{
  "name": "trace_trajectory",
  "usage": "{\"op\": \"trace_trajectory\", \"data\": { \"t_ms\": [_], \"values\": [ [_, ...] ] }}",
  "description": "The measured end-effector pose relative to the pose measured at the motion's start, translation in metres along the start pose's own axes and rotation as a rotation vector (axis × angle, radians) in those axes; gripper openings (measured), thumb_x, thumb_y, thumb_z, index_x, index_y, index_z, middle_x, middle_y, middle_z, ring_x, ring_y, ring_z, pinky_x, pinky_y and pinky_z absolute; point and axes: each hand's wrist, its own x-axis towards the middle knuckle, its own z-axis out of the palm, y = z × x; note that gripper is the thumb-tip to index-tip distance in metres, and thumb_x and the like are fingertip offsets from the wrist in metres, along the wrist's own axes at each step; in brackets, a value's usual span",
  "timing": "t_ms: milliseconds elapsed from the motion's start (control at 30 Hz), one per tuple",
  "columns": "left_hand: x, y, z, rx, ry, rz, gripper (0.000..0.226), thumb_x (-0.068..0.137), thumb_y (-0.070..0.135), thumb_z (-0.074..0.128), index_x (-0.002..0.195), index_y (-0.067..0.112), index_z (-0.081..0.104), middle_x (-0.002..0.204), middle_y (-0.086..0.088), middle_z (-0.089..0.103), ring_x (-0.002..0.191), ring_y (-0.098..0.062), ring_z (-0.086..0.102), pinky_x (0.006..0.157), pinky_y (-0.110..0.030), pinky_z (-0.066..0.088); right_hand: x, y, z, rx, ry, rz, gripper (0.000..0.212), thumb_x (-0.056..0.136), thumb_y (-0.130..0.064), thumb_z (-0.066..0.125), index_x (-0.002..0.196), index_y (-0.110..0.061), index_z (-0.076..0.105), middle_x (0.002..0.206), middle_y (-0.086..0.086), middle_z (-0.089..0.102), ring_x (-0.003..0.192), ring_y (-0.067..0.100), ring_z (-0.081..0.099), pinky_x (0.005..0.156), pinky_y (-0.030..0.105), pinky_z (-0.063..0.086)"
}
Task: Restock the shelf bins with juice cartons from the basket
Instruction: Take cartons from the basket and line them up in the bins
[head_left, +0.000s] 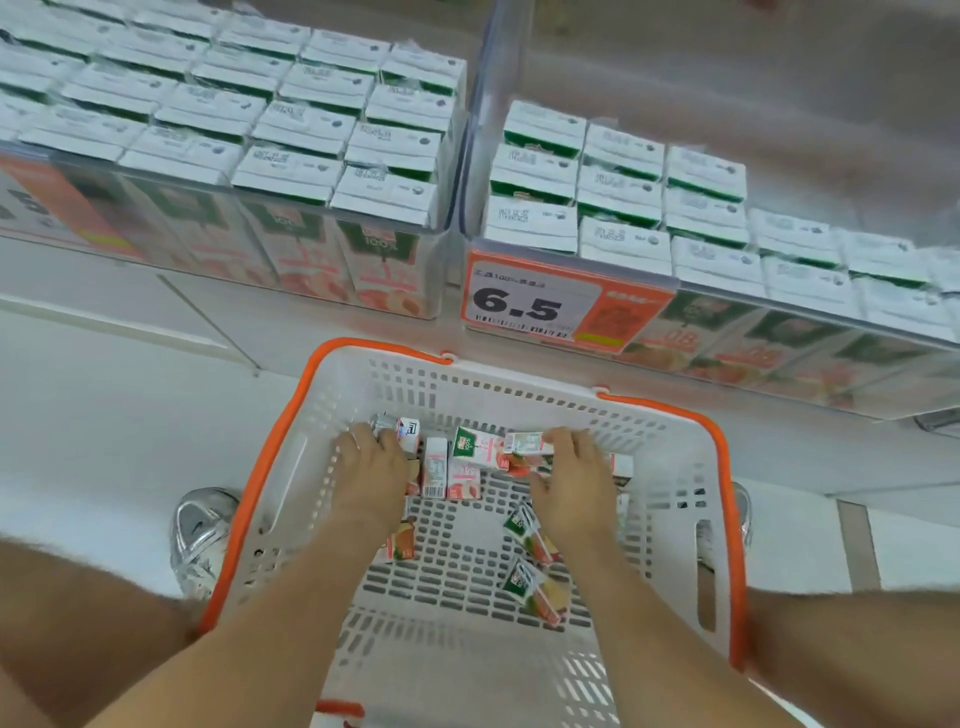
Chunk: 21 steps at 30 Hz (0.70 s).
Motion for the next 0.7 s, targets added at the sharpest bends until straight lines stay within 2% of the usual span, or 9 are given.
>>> {"op": "trace_trajectory", "data": {
  "t_ms": [67, 167, 200, 267, 400, 500, 600, 633, 700],
  "values": [
    [0.005, 0.005, -0.004, -0.092, 0.004, -0.02, 0.055, 0.093, 0.007, 0.066, 0.141, 0.002, 0.04, 0.136, -0.015, 0.043, 0.131, -0.033, 0.049, 0.105, -0.036, 0.047, 0.002, -0.001, 0.003, -0.019, 0.018, -0.002, 0.047, 0.081, -0.016, 0.086, 0.121, -0.016, 0.062, 0.113, 0.007, 0.063, 0.101, 0.032, 0.063, 0.083, 0.044, 0.053],
    [0.008, 0.003, -0.002, -0.291, -0.016, -0.097, 0.064, 0.088, 0.001, 0.071, 0.14, 0.008, 0.034, 0.139, -0.016, 0.04, 0.124, -0.026, 0.059, 0.097, -0.027, 0.05, 0.005, 0.002, 0.002, -0.086, -0.07, 0.012, 0.048, 0.083, -0.012, 0.078, 0.128, -0.015, 0.061, 0.121, 0.007, 0.06, 0.111, 0.03, 0.06, 0.094, 0.043, 0.05],
    [0.011, 0.0, 0.002, -0.34, -0.023, -0.12, 0.068, 0.085, -0.001, 0.072, 0.14, 0.01, 0.034, 0.139, -0.016, 0.041, 0.117, -0.024, 0.063, 0.093, -0.027, 0.051, 0.006, 0.003, 0.001, -0.093, -0.106, 0.011, 0.045, 0.085, -0.015, 0.075, 0.129, -0.016, 0.061, 0.124, 0.005, 0.058, 0.114, 0.028, 0.058, 0.098, 0.042, 0.049],
    [0.012, -0.006, 0.006, -0.41, 0.001, -0.141, 0.068, 0.084, -0.004, 0.07, 0.14, 0.013, 0.035, 0.136, -0.015, 0.046, 0.109, -0.024, 0.067, 0.088, -0.028, 0.053, 0.009, 0.002, -0.003, 0.019, -0.151, 0.034, 0.04, 0.09, -0.023, 0.076, 0.127, -0.016, 0.063, 0.125, 0.003, 0.056, 0.111, 0.025, 0.06, 0.094, 0.038, 0.051],
    [0.002, -0.012, -0.003, -0.371, 0.132, -0.094, 0.048, 0.092, 0.0, 0.06, 0.134, 0.014, 0.041, 0.13, -0.009, 0.056, 0.119, -0.026, 0.058, 0.098, -0.031, 0.045, 0.01, -0.01, -0.018, 0.221, -0.198, 0.031, 0.04, 0.089, -0.042, 0.079, 0.119, -0.019, 0.066, 0.113, -0.001, 0.066, 0.102, 0.022, 0.066, 0.081, 0.034, 0.055],
    [-0.01, -0.016, -0.007, -0.488, 0.276, -0.133, 0.026, 0.094, 0.008, 0.058, 0.119, 0.014, 0.054, 0.116, -0.01, 0.066, 0.109, -0.03, 0.057, 0.096, -0.037, 0.042, 0.006, -0.022, -0.039, 0.34, -0.201, 0.013, 0.046, 0.087, -0.039, 0.081, 0.126, -0.022, 0.064, 0.115, -0.001, 0.071, 0.102, 0.022, 0.069, 0.087, 0.039, 0.06],
    [-0.021, -0.024, -0.005, -0.764, 0.576, -0.162, 0.017, 0.087, 0.008, 0.071, 0.104, 0.01, 0.066, 0.086, -0.013, 0.07, 0.086, -0.038, 0.06, 0.085, -0.048, 0.046, -0.002, -0.036, -0.068, 0.374, -0.166, -0.133, 0.04, 0.088, -0.043, 0.077, 0.123, -0.026, 0.065, 0.104, -0.001, 0.072, 0.088, 0.02, 0.069, 0.08, 0.041, 0.06],
    [-0.026, -0.029, -0.008, -0.852, 0.621, -0.157, 0.017, 0.088, 0.007, 0.07, 0.104, 0.01, 0.067, 0.08, -0.012, 0.069, 0.081, -0.036, 0.061, 0.083, -0.047, 0.045, -0.004, -0.042, -0.078, 0.38, -0.156, -0.179, 0.041, 0.089, -0.046, 0.074, 0.124, -0.027, 0.065, 0.105, 0.0, 0.072, 0.087, 0.02, 0.069, 0.08, 0.041, 0.06],
    [-0.038, -0.039, -0.021, -1.082, 0.562, -0.133, 0.017, 0.094, 0.009, 0.062, 0.109, 0.016, 0.064, 0.075, -0.011, 0.067, 0.068, -0.025, 0.059, 0.072, -0.041, 0.043, -0.01, -0.055, -0.1, 0.343, -0.135, -0.272, 0.044, 0.092, -0.051, 0.069, 0.13, -0.028, 0.064, 0.117, 0.0, 0.069, 0.098, 0.023, 0.068, 0.085, 0.041, 0.057]
  ]
}}
